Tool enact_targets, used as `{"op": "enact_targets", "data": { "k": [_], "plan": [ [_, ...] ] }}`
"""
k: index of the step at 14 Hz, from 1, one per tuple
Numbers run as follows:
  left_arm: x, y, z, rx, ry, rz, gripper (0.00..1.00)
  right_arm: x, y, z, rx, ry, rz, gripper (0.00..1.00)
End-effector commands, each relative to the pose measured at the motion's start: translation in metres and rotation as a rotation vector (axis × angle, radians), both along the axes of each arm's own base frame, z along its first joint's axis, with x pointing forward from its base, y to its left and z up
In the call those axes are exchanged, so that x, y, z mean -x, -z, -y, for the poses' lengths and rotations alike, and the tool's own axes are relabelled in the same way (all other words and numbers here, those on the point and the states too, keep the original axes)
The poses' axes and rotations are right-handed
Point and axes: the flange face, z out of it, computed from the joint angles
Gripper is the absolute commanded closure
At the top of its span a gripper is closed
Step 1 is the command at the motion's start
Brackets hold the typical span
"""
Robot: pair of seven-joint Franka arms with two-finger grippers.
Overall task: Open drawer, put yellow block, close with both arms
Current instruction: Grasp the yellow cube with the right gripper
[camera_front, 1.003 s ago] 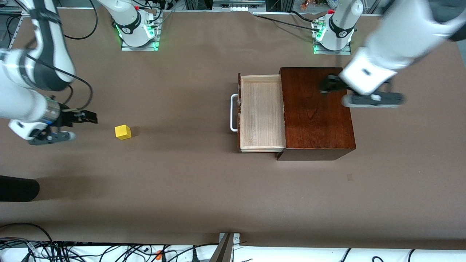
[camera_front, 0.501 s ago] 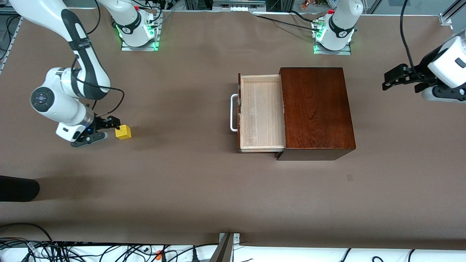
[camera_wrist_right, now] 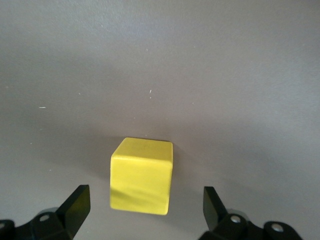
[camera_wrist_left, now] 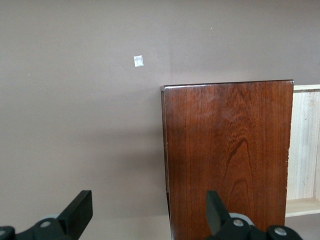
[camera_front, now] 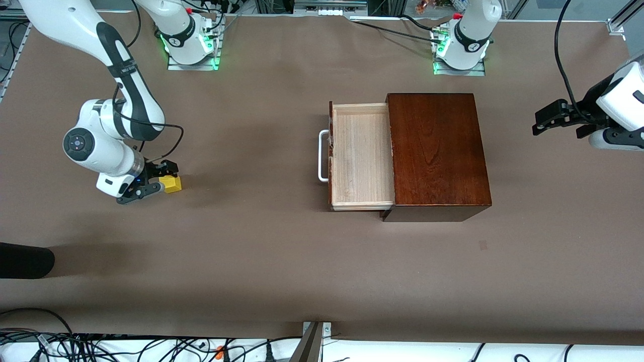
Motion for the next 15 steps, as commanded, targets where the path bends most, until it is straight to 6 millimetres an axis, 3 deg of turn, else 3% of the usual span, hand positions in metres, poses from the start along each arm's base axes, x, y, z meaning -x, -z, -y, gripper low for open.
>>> {"op": "enact_targets", "data": {
  "k": [1, 6, 7, 8, 9, 11, 12, 15],
  "plan": [
    [0.005, -0.004, 0.0, 0.007, 0.004, 0.031, 0.0, 0.004, 0.012, 0.0, -0.012, -0.006, -0.002, 0.0],
    [0.005, -0.003, 0.004, -0.041, 0.019, 0.025, 0.0, 0.003, 0.035, -0.004, -0.015, -0.013, 0.073, 0.02],
    [0.006, -0.001, 0.004, -0.054, 0.021, 0.012, 0.0, 0.003, 0.038, -0.01, -0.02, -0.023, 0.075, 0.13],
    [0.007, -0.002, 0.002, -0.054, 0.018, 0.003, 0.0, 0.005, 0.04, -0.011, -0.02, -0.023, 0.072, 0.27],
    [0.007, -0.002, 0.002, -0.054, 0.018, 0.003, 0.0, 0.005, 0.04, -0.011, -0.02, -0.015, 0.065, 0.47],
    [0.008, -0.003, 0.002, -0.059, 0.019, 0.002, 0.0, 0.006, 0.039, -0.011, -0.02, -0.008, 0.056, 0.73],
    [0.008, -0.003, 0.002, -0.059, 0.018, 0.002, 0.0, 0.008, 0.038, -0.011, -0.02, -0.008, 0.042, 0.82],
    [0.01, -0.003, 0.002, -0.061, 0.018, -0.015, 0.0, -0.001, 0.005, -0.012, -0.019, 0.03, 0.028, 0.86]
  ]
}}
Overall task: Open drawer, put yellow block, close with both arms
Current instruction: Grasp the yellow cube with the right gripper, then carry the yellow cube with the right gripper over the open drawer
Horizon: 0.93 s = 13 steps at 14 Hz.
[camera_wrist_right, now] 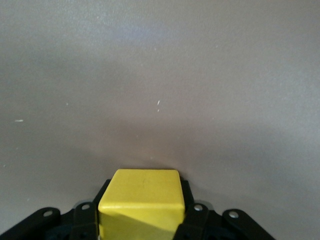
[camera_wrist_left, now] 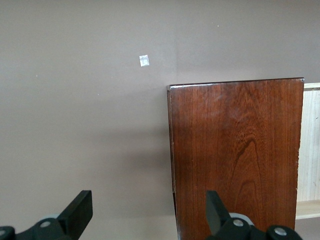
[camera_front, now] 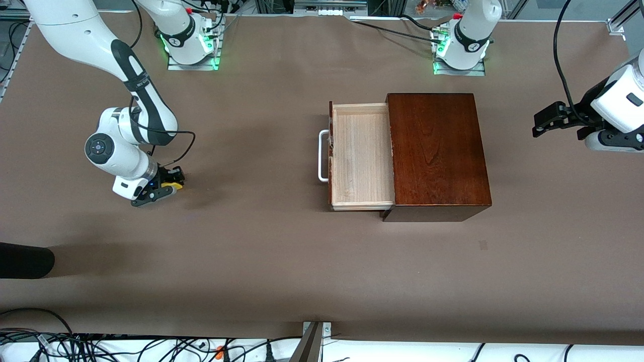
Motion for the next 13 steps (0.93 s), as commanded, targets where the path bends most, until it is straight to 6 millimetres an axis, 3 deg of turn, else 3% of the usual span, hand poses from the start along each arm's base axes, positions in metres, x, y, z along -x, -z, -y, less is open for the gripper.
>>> {"op": "enact_targets", "data": {
  "k": [1, 4, 6, 9, 13],
  "plan": [
    [0.01, -0.005, 0.001, -0.03, 0.008, -0.016, 0.0, -0.011, -0.048, -0.003, -0.009, 0.089, -0.01, 0.86],
    [0.011, -0.005, -0.001, -0.03, 0.004, -0.025, 0.0, -0.029, -0.092, -0.033, -0.002, 0.217, -0.102, 0.86],
    [0.011, -0.004, -0.002, -0.03, 0.002, -0.025, 0.0, -0.046, -0.132, -0.07, 0.004, 0.344, -0.126, 0.86],
    [0.011, -0.005, -0.002, -0.029, 0.002, -0.025, 0.0, -0.056, -0.176, -0.118, 0.008, 0.454, -0.146, 0.86],
    [0.011, -0.005, -0.002, -0.029, 0.004, -0.024, 0.0, -0.049, -0.206, -0.192, -0.135, 0.695, -0.236, 0.86]
  ]
}}
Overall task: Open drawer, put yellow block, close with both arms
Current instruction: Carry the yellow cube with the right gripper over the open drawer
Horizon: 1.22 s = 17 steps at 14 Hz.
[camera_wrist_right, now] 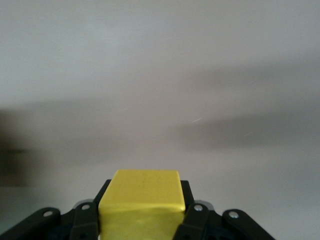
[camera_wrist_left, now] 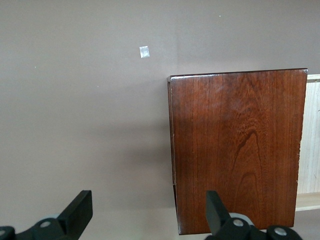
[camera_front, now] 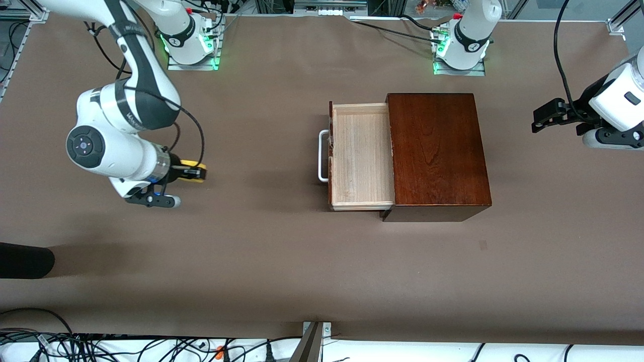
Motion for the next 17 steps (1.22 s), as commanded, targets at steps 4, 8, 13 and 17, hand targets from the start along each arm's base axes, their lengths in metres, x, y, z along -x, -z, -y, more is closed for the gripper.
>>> {"op": "enact_targets", "data": {
  "k": [4, 8, 13, 17],
  "plan": [
    [0.007, -0.008, -0.001, -0.024, 0.005, 0.006, 0.0, 0.015, -0.027, -0.099, -0.11, 0.311, -0.12, 0.85],
    [0.007, -0.008, -0.001, -0.024, 0.003, 0.006, 0.0, 0.038, -0.045, -0.175, -0.079, 0.477, -0.16, 0.85],
    [0.007, -0.007, -0.001, -0.024, 0.005, 0.005, 0.0, 0.082, -0.061, -0.27, -0.102, 0.815, -0.179, 0.86],
    [0.007, -0.007, 0.0, -0.024, 0.005, 0.005, 0.0, 0.123, -0.027, -0.333, -0.049, 0.984, -0.209, 0.86]
  ]
}}
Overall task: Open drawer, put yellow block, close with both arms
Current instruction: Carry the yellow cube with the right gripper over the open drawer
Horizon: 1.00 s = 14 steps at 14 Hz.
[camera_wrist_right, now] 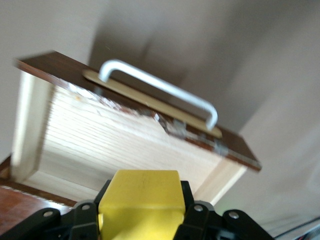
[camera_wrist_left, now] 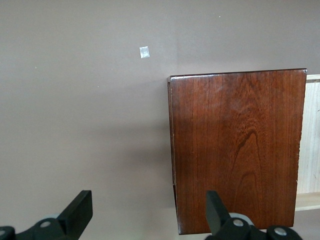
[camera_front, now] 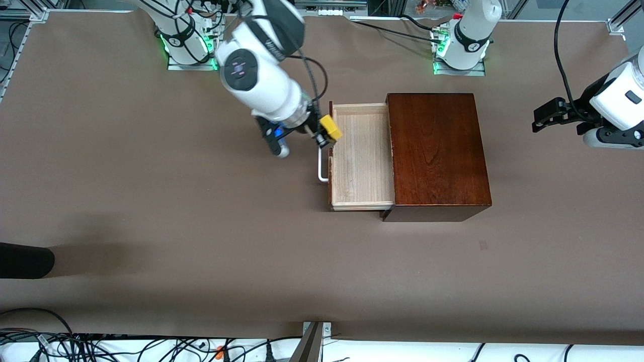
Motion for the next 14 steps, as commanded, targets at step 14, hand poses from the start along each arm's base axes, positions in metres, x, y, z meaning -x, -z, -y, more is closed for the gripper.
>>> {"op": "enact_targets", "data": {
  "k": [14],
  "plan": [
    [0.007, -0.006, 0.002, -0.023, 0.008, 0.001, 0.0, 0.055, 0.124, -0.08, 0.201, 0.17, 0.013, 0.81]
  ]
}}
